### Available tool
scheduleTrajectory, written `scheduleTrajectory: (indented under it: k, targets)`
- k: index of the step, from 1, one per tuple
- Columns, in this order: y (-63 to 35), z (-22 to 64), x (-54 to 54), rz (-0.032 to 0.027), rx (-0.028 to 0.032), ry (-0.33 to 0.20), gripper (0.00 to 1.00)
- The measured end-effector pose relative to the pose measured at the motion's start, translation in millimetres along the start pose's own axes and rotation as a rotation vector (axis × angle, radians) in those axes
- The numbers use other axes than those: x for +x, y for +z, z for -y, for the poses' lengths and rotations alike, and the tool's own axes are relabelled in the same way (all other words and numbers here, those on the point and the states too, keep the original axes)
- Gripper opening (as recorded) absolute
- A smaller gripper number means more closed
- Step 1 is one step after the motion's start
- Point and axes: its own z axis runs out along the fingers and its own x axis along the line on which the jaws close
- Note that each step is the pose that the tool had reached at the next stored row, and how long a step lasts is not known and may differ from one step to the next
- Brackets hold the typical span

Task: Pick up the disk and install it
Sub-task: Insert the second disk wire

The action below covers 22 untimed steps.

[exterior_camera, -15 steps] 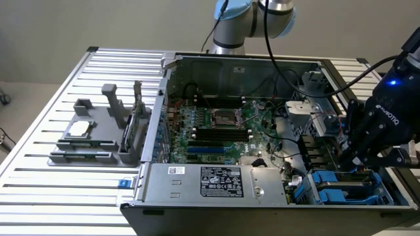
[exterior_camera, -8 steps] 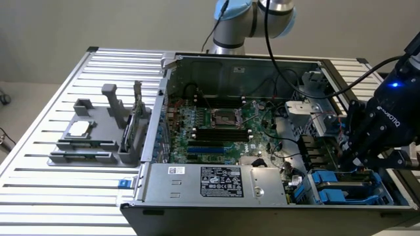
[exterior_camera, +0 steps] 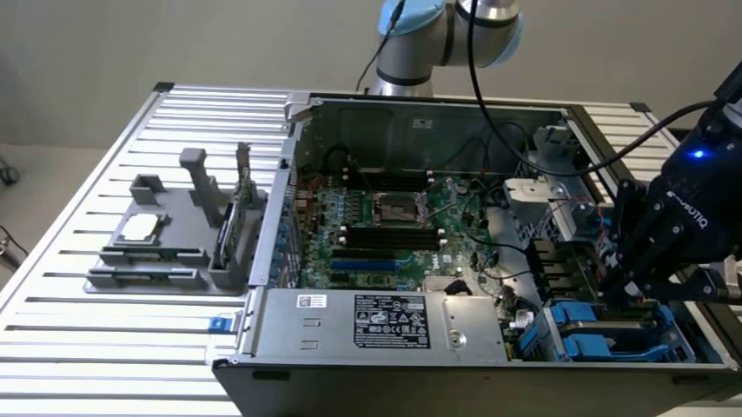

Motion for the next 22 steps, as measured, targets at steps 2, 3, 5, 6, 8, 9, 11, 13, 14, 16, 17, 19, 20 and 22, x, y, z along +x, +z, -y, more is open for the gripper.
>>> scheduleTrajectory:
  k: [2,3,5,6,8,9,11,13,14,16,17,19,20,22]
  targets:
    - [0.5,0.0,-0.3,-0.0006,-0.0028,0.0,0.16]
    - [0.6,-0.1,-0.7,-0.0007,-0.0037,0.0,0.16]
    - [1.1,-0.1,-1.3,-0.0009,-0.0058,0.0,0.16]
    - [1.4,-0.1,-1.7,-0.001,-0.0075,0.001,0.16]
    - [2.2,-0.3,-2.3,-0.0016,-0.0113,0.001,0.16]
    - [2.7,-0.3,-2.5,-0.0027,-0.0136,0.001,0.16]
    - [3.8,-0.5,-2.5,-0.0064,-0.0152,0.0,0.16]
    - [4.7,-0.5,-2.6,-0.01,-0.0157,0.0,0.16]
    - [5.1,-0.6,-2.6,-0.0116,-0.0158,0.0,0.16]
    - [5.6,-0.6,-2.9,-0.013,-0.0158,0.0,0.16]
    - [5.8,-0.6,-2.9,-0.0136,-0.0158,0.0,0.16]
    - [6.4,-0.7,-3.2,-0.0146,-0.0157,0.0,0.16]
    - [6.6,-0.8,-3.5,-0.0149,-0.0157,0.0,0.16]
    - [7.1,-0.8,-4.3,-0.0159,-0.0157,0.0,0.16]
